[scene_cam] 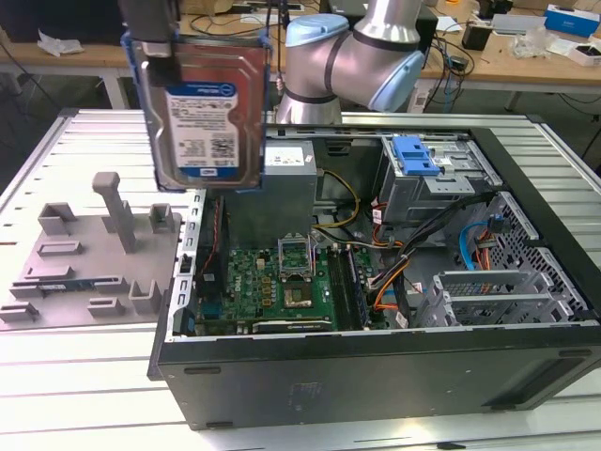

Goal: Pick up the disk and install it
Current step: 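Pick up the disk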

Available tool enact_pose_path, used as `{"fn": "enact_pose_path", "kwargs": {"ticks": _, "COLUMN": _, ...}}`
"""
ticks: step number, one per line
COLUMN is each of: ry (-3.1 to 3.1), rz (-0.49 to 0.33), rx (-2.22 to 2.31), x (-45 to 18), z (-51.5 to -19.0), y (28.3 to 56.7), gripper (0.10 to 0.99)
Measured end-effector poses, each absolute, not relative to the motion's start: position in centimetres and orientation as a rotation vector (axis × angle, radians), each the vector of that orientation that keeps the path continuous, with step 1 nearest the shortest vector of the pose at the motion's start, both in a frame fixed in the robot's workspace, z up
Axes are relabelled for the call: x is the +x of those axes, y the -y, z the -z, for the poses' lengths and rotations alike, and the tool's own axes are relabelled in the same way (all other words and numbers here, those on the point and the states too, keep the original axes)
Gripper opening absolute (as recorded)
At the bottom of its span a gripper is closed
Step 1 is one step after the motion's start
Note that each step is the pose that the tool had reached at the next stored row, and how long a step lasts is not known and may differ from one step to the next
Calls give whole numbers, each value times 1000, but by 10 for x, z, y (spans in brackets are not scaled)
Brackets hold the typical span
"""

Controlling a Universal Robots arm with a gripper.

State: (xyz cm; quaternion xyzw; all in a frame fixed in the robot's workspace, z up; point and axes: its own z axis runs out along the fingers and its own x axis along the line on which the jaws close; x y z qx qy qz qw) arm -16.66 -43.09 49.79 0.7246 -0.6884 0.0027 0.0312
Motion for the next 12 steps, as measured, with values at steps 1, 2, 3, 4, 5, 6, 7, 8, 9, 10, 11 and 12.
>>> {"fn": "enact_pose_path", "kwargs": {"ticks": 1, "ry": 2121, "rz": -8, "rx": 2232, "x": -161, "z": -498, "y": 432, "gripper": 369}}
{"fn": "enact_pose_path", "kwargs": {"ticks": 2, "ry": 2121, "rz": -8, "rx": 2232, "x": -156, "z": -498, "y": 433, "gripper": 369}}
{"fn": "enact_pose_path", "kwargs": {"ticks": 3, "ry": 2121, "rz": -8, "rx": 2232, "x": -149, "z": -498, "y": 435, "gripper": 369}}
{"fn": "enact_pose_path", "kwargs": {"ticks": 4, "ry": 2120, "rz": -8, "rx": 2232, "x": -137, "z": -498, "y": 438, "gripper": 369}}
{"fn": "enact_pose_path", "kwargs": {"ticks": 5, "ry": 2120, "rz": -8, "rx": 2232, "x": -129, "z": -498, "y": 440, "gripper": 369}}
{"fn": "enact_pose_path", "kwargs": {"ticks": 6, "ry": 2120, "rz": -7, "rx": 2232, "x": -114, "z": -498, "y": 444, "gripper": 369}}
{"fn": "enact_pose_path", "kwargs": {"ticks": 7, "ry": 2120, "rz": -7, "rx": 2232, "x": -104, "z": -498, "y": 446, "gripper": 369}}
{"fn": "enact_pose_path", "kwargs": {"ticks": 8, "ry": 2120, "rz": -7, "rx": 2232, "x": -97, "z": -498, "y": 448, "gripper": 369}}
{"fn": "enact_pose_path", "kwargs": {"ticks": 9, "ry": 2120, "rz": -7, "rx": 2231, "x": -93, "z": -498, "y": 449, "gripper": 369}}
{"fn": "enact_pose_path", "kwargs": {"ticks": 10, "ry": 2120, "rz": -7, "rx": 2231, "x": -83, "z": -498, "y": 452, "gripper": 369}}
{"fn": "enact_pose_path", "kwargs": {"ticks": 11, "ry": 2119, "rz": -7, "rx": 2231, "x": -72, "z": -497, "y": 454, "gripper": 369}}
{"fn": "enact_pose_path", "kwargs": {"ticks": 12, "ry": 2119, "rz": -7, "rx": 2231, "x": -66, "z": -497, "y": 456, "gripper": 369}}
